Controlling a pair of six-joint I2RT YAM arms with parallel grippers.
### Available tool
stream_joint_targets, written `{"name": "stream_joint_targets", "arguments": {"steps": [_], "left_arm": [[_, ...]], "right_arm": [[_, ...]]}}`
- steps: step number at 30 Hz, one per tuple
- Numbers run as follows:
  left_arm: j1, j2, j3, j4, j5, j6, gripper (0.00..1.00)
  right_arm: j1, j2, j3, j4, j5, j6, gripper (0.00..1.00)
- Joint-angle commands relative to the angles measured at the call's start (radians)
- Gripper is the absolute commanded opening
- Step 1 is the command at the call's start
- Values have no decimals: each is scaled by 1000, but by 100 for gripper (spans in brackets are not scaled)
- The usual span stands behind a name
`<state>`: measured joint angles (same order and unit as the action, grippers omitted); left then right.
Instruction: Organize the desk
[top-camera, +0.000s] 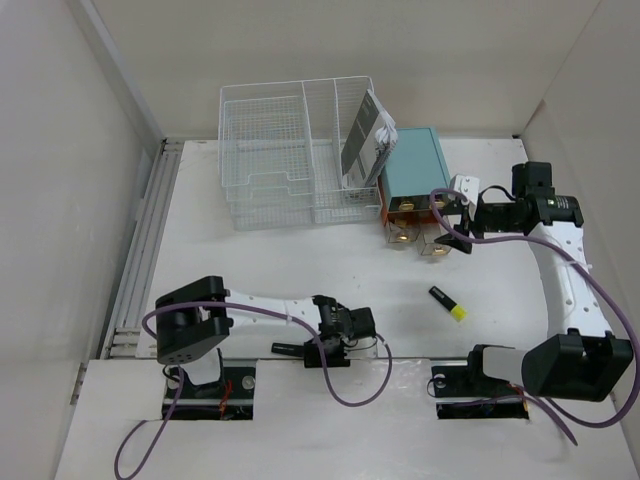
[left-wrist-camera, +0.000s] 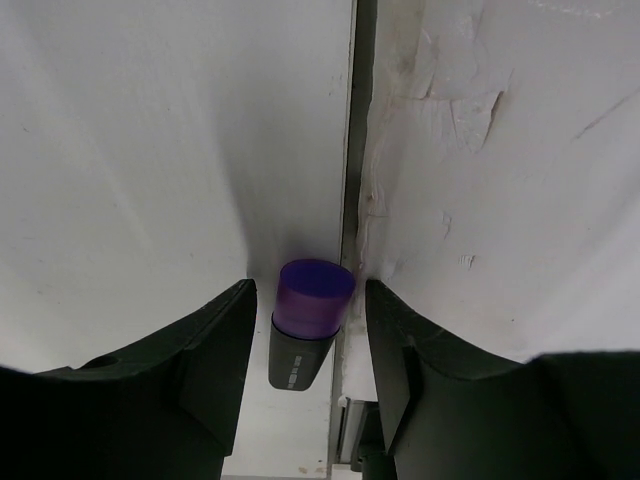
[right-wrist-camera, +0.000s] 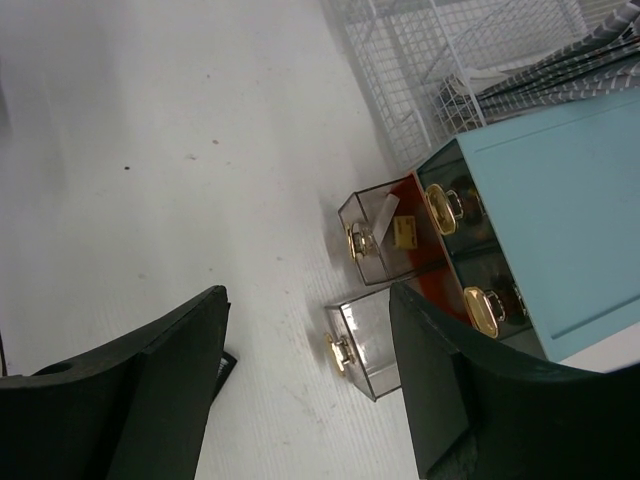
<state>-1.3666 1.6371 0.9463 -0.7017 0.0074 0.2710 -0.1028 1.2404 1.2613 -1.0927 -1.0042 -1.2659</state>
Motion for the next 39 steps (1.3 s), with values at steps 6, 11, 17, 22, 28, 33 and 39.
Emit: {"name": "stream_joint_targets", "arguments": {"steps": [6, 11, 17, 22, 28, 33, 39], "left_arm": [[-3, 49, -18, 16, -23, 14, 43], [15, 69, -27, 48, -32, 23, 20], [15, 79, -18, 59, -55, 14, 6], [15, 99, 38, 77, -121, -9, 1], [47, 109, 175, 111, -217, -53, 0], [57, 66, 256, 188, -259, -82, 0], [66, 4, 312, 223, -241, -122, 0]], "right_arm": [[8, -25, 33, -98, 36, -128, 72], [8, -25, 33, -107, 64, -138, 72], [58, -61, -3, -93, 380, -217, 73], [162, -82, -143, -44, 630, -234, 85], [262, -64, -230, 17, 731, -95, 100], [262, -64, -261, 143, 740, 103, 100], [262, 24, -261, 139, 722, 241, 85]]}}
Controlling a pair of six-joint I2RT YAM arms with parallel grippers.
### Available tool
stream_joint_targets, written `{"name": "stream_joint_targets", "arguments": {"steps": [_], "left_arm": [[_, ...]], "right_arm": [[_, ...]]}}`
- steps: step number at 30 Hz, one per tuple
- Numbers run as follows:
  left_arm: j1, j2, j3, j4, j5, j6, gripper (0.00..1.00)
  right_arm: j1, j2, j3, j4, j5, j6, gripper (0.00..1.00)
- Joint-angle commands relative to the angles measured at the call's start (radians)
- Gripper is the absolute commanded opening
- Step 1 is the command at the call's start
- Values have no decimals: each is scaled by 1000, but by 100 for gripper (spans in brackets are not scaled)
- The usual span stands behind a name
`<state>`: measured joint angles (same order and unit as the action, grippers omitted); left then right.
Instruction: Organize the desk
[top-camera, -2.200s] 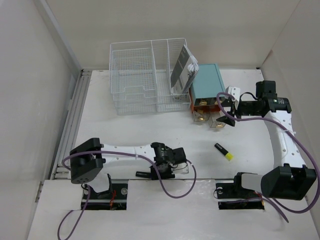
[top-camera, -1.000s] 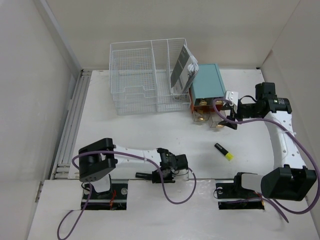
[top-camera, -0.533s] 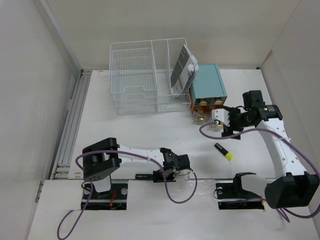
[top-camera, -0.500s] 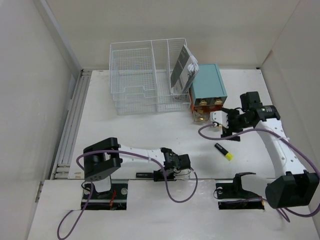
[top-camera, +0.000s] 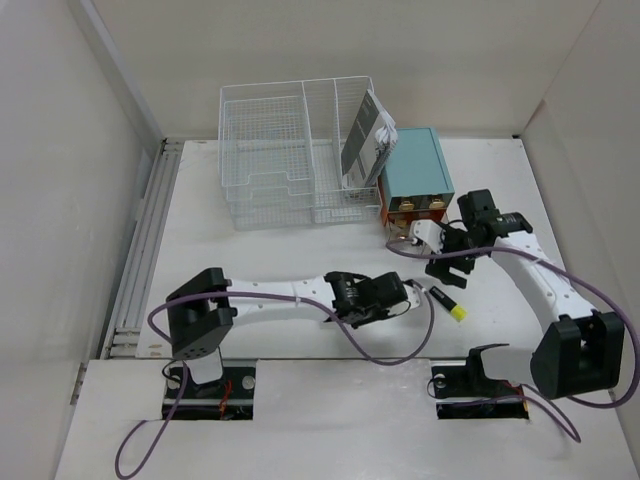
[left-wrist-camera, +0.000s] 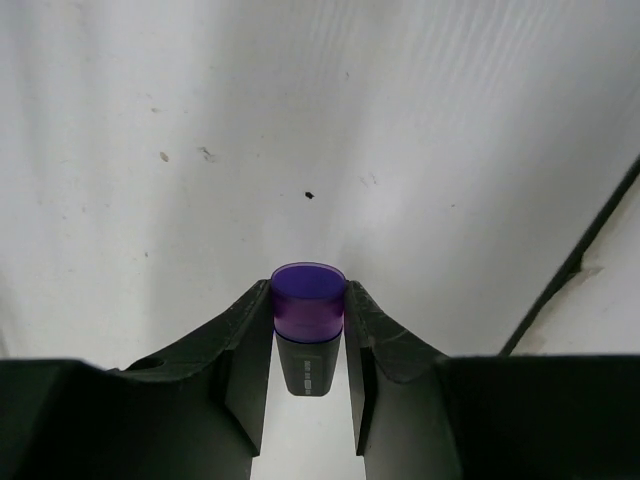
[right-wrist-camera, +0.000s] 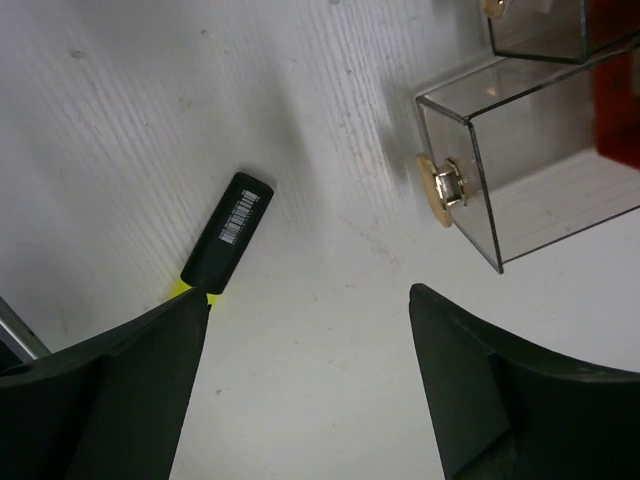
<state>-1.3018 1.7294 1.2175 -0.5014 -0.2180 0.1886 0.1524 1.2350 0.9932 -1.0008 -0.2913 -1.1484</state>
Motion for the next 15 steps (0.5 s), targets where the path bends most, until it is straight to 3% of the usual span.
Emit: {"name": "stream_joint_targets", "arguments": {"steps": [1, 2, 3, 10, 15], "left_arm": [[1, -97, 49, 23, -6, -50, 0], [1, -106, 50, 12, -6, -70, 0], [1, -134, 50, 0, 5, -81, 0], [-22, -352, -44, 32, 49, -126, 0], [-31, -591, -99, 130, 88, -138, 0]], "right_arm": [[7, 40, -5, 38, 9, 124, 85], [16, 40, -14, 37, 36, 137, 83], [16, 49, -14, 37, 67, 174, 75], [16, 127, -24, 62, 116, 242, 74], [68, 194, -45, 128, 155, 315, 74]]}}
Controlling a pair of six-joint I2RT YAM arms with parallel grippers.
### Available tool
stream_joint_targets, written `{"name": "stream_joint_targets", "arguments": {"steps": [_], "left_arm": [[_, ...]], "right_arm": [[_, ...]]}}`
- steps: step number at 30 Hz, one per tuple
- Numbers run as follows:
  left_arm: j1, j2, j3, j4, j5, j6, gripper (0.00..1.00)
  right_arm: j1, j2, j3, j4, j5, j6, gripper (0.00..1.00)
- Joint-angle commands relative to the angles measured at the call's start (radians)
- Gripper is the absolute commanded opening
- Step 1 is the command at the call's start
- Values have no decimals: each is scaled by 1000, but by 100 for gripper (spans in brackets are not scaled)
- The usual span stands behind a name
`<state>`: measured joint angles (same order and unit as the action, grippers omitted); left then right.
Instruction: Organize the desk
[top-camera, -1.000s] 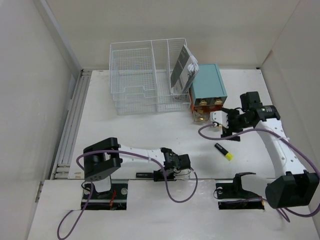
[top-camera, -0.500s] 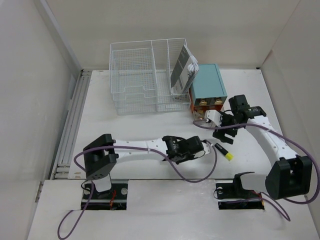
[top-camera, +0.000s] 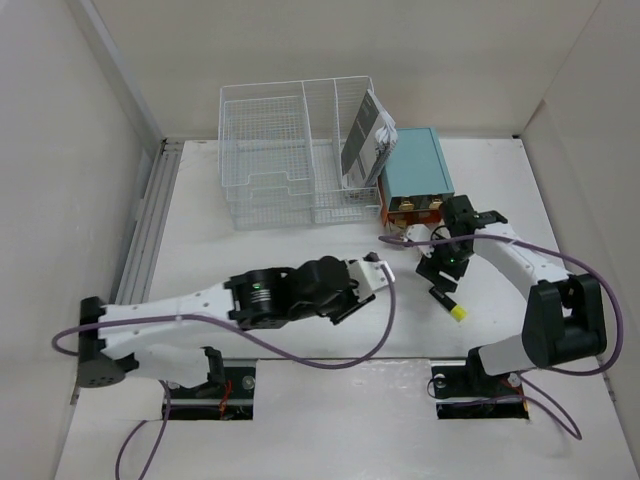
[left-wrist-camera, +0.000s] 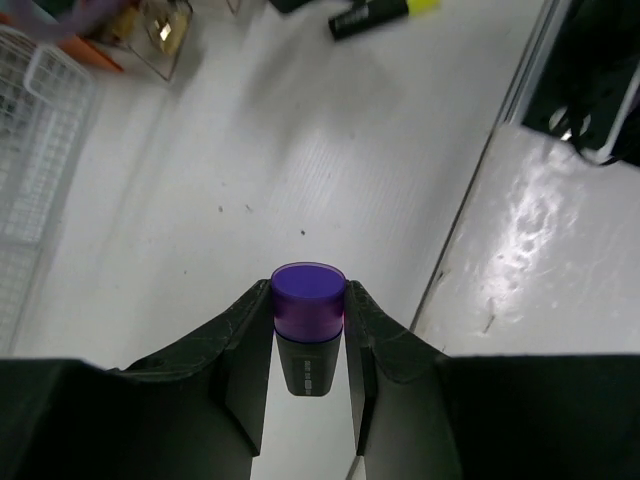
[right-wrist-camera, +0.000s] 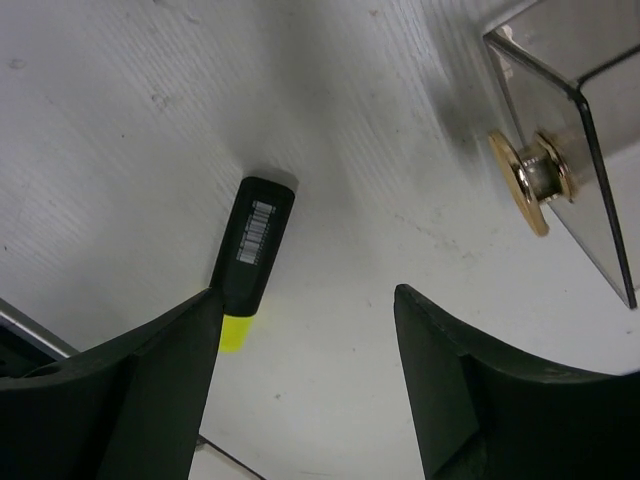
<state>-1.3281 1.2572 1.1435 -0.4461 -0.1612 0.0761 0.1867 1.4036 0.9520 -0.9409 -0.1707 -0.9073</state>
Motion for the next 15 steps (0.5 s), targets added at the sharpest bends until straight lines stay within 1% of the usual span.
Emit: {"name": "stream_joint_targets", "arguments": {"steps": [1, 3, 8, 10, 12, 15], "left_arm": [[-5, -149, -36, 87, 40, -25, 0], [-5, -221, -54, 109, 40, -35, 0], [4, -304, -87, 118, -12, -45, 0], [4, -320, -105, 128, -35, -45, 0], [4, -334, -116, 129, -58, -45, 0], [4, -358, -125, 138, -67, -36, 0]], "right_arm": [[34, 35, -4, 68, 45, 83, 74], [72, 49, -4, 77, 45, 102, 74], [157, 58, -35, 109, 98, 171, 74], [177, 72, -44, 129, 108, 192, 74], [177, 109, -56, 140, 151, 214, 73], [177, 141, -56, 140, 161, 214, 73]]}}
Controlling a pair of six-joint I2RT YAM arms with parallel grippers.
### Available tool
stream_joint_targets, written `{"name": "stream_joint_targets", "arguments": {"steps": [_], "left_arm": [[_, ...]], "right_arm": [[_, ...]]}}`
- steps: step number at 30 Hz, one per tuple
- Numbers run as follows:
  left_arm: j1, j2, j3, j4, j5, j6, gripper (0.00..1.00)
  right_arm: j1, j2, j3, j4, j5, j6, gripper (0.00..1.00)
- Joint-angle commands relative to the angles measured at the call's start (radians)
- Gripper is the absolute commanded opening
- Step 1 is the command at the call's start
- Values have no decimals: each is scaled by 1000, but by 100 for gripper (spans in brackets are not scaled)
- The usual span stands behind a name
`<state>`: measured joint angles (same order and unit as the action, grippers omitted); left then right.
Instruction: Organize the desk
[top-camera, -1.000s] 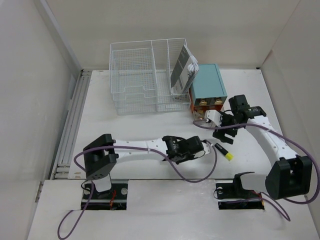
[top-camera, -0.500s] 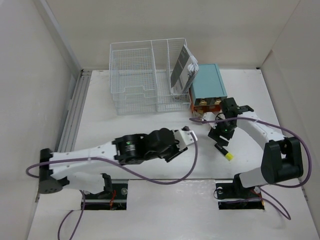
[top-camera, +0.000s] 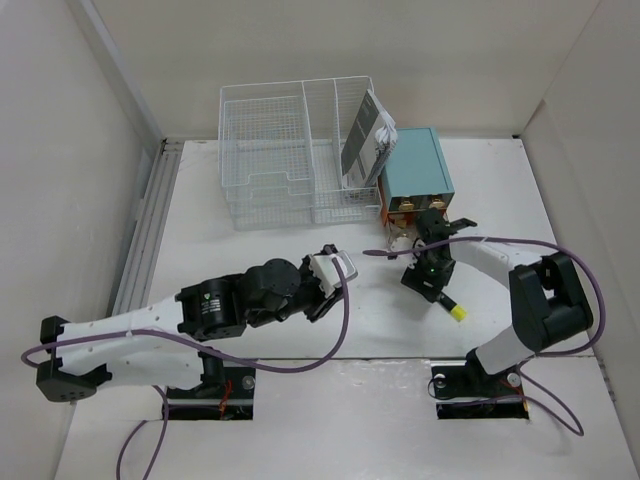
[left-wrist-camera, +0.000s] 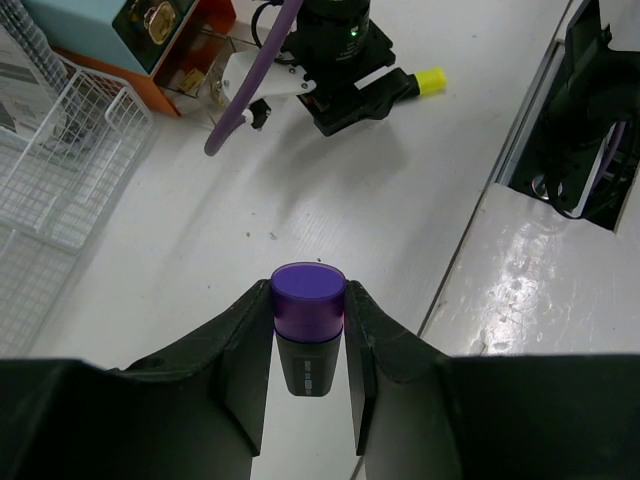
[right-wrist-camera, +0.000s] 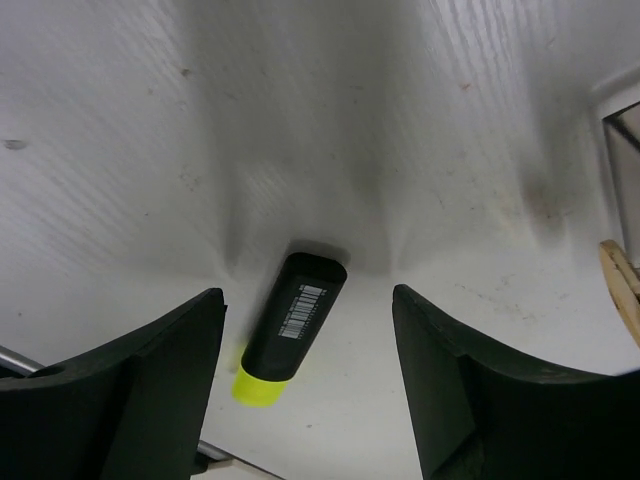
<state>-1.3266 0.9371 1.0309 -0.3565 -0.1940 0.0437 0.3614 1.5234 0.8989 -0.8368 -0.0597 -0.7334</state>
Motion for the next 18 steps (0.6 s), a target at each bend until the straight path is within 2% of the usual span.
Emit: {"name": "stream_joint_targets", "arguments": {"steps": [1, 7, 10, 11, 14, 15, 18], "left_arm": [[3, -47, -12, 48, -35, -4, 0], [12, -47, -12, 48, -35, 27, 0], [12, -47, -12, 48, -35, 36, 0], [12, -56, -21, 48, -44, 45, 0], [12, -57, -22, 59, -44, 54, 0], [12, -66, -22, 59, -44, 54, 0], [12, -66, -31, 68, -44, 64, 0]], "right_arm": [[2, 21, -3, 36, 50, 40, 73], [2, 40, -12, 25, 80, 49, 70], [-7, 61, -12, 15, 89, 49, 58], [-7, 61, -12, 5, 89, 49, 46], [-18, 61, -12, -4, 98, 49, 29], [-18, 61, -12, -4, 98, 49, 17], [-18, 43, -3, -24, 77, 49, 2]]}}
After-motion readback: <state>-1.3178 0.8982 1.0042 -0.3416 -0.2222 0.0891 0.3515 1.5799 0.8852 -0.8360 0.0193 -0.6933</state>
